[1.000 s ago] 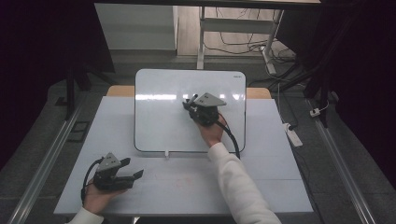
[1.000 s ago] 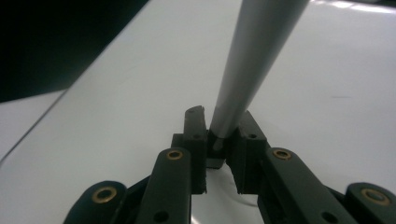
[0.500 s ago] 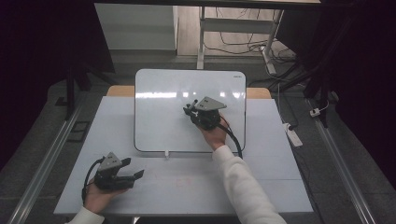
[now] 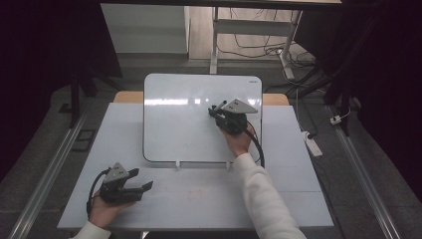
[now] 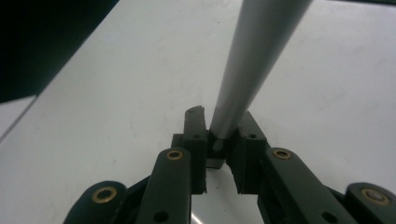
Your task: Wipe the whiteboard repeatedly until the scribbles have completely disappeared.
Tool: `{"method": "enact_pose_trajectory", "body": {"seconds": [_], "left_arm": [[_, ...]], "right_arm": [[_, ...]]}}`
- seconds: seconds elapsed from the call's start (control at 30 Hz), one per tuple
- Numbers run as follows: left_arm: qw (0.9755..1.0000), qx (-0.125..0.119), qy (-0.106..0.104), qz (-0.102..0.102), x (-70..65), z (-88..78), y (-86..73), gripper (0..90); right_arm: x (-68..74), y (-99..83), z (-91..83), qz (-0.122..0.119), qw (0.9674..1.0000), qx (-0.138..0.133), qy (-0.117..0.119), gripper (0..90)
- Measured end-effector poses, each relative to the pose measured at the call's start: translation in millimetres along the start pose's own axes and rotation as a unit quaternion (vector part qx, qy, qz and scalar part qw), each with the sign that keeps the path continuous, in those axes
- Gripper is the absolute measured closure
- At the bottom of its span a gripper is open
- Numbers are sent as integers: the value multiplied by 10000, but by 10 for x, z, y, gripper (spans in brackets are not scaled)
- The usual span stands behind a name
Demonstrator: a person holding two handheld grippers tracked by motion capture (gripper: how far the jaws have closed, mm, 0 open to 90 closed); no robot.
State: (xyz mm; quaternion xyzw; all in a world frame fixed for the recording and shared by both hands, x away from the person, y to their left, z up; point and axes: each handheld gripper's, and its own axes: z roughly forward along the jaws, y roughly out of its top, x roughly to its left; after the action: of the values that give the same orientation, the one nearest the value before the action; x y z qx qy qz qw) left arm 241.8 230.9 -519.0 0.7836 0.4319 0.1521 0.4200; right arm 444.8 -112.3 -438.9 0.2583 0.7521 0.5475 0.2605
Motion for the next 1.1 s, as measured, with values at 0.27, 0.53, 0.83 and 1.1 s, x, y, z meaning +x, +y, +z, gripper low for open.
{"method": "enact_pose_trajectory", "body": {"seconds": [0.27,0.53,0.83,1.1], "left_arm": [[10000,-3,12,-20,5,-7,-6,271],[10000,37,5,11,-8,14,1,271],[10000,35,2,-11,10,10,-6,271],[10000,2,-9,-13,23,2,-4,271]], "right_arm": [[-39,-45,-77,-43,9999,87,-46,783],[21,-24,-39,-241,9996,139,-6,783],[130,165,211,-384,9991,174,69,783],[261,110,256,-460,9971,409,438,783]]}}
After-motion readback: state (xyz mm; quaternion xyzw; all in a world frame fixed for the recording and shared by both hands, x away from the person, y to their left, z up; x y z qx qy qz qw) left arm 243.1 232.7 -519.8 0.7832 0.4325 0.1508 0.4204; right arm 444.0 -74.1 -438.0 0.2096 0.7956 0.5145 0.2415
